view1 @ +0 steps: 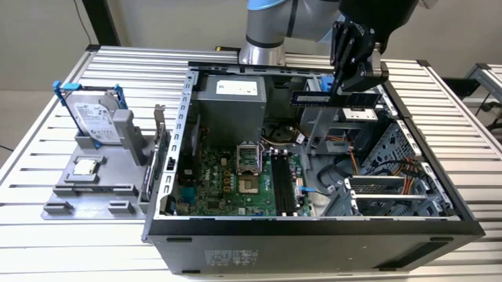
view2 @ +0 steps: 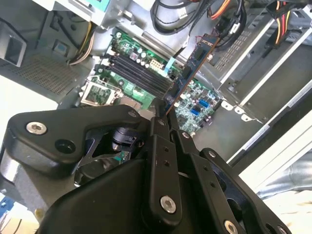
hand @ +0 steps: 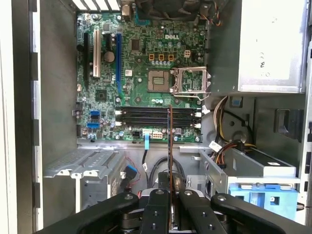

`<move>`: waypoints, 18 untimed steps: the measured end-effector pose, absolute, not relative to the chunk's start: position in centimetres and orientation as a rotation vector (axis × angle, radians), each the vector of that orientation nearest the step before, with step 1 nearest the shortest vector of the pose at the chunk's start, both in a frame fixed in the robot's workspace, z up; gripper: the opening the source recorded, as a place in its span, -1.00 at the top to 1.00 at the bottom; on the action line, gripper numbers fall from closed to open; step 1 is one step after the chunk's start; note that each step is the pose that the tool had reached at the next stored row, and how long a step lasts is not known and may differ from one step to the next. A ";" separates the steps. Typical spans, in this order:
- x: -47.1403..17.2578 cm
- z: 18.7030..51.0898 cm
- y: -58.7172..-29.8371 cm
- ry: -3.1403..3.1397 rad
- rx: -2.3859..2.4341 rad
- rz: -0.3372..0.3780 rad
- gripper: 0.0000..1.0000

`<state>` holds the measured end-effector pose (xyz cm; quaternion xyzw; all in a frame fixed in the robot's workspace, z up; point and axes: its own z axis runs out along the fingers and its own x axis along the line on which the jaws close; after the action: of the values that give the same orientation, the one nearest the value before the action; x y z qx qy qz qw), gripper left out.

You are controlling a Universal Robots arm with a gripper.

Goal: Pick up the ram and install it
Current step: 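Insert the ram into the slot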

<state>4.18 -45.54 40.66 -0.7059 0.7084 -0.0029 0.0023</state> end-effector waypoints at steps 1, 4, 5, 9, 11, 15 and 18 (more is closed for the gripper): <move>4.2 40.7 -45.5 2.222 -2.214 -0.009 1.00; 4.2 40.7 -45.5 2.222 -2.214 -0.009 1.00; 4.2 40.7 -45.5 2.222 -2.214 -0.009 1.00; 4.2 40.7 -45.5 2.223 -2.213 -0.009 1.00; 4.1 40.7 -45.5 2.223 -2.213 -0.009 1.00; 3.9 40.7 -45.4 2.225 -2.211 -0.009 1.00; 3.8 40.7 -45.4 2.228 -2.209 -0.009 1.00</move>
<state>3.80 -45.36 40.66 -0.7040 0.7102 -0.0029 0.0023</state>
